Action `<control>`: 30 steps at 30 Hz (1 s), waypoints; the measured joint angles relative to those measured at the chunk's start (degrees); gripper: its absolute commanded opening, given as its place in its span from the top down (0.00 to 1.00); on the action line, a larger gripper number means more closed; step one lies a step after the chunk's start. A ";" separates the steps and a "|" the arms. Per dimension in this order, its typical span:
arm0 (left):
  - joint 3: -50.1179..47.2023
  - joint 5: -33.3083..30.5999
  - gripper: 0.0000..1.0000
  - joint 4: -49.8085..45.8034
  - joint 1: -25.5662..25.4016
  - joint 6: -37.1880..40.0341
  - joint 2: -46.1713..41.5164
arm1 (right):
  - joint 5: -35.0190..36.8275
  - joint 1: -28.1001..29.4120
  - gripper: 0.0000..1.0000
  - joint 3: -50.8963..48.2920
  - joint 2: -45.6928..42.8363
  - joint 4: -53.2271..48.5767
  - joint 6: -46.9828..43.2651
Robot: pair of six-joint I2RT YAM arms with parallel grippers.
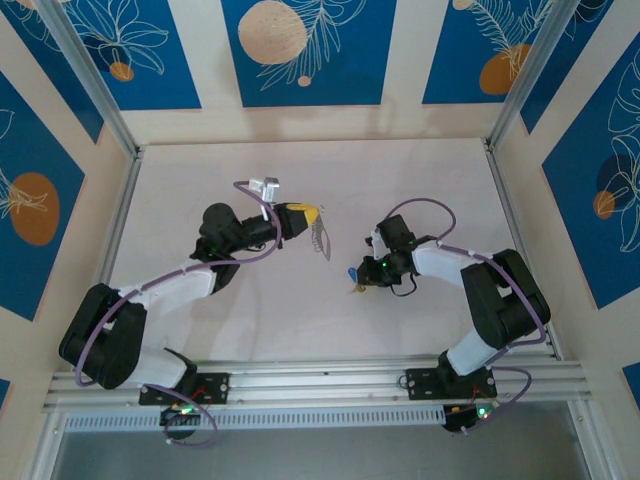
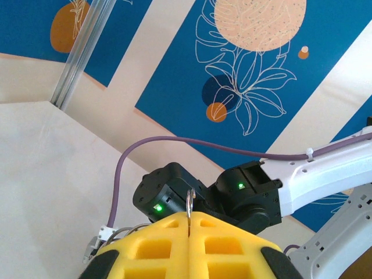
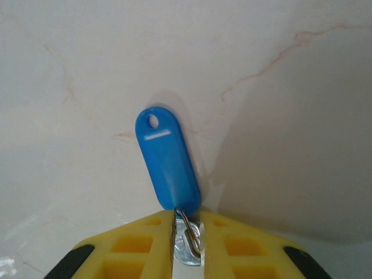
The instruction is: Put the keys on the keyring
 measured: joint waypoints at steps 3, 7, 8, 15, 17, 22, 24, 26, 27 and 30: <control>0.00 0.00 1.00 0.00 -0.02 0.00 0.00 | 0.39 0.02 0.80 0.00 0.00 -0.66 -0.02; 0.00 0.00 1.00 0.00 -0.04 0.00 0.00 | 1.05 0.02 0.81 0.00 0.00 -0.94 -0.02; 0.00 0.00 1.00 0.00 -0.04 0.00 0.00 | 1.16 0.02 0.81 0.00 0.00 -0.98 -0.02; 0.00 0.00 1.00 0.00 -0.04 -0.02 0.00 | 1.75 0.02 0.86 0.00 -0.04 -1.09 -0.02; 0.00 0.00 1.00 0.00 -0.04 -0.02 0.00 | 1.77 0.02 0.87 0.00 -0.24 -1.11 -0.02; 0.00 0.00 1.00 0.00 -0.07 -0.02 0.00 | 1.75 0.02 0.90 0.00 -1.51 -1.07 0.00; 0.00 0.00 1.00 0.00 -0.07 0.00 0.00 | 1.70 0.02 0.91 0.00 -1.99 -1.05 0.00; 0.00 0.00 1.00 0.00 -0.07 -0.02 0.00 | 1.68 0.02 0.91 0.00 -2.25 -1.03 0.00; 0.00 0.00 1.00 0.00 -0.07 0.00 0.00 | 1.64 0.02 0.91 0.00 -2.25 -1.01 0.00; 0.00 0.00 1.00 0.00 -0.07 0.00 0.00 | 1.51 0.02 0.91 0.00 -2.25 -1.01 0.00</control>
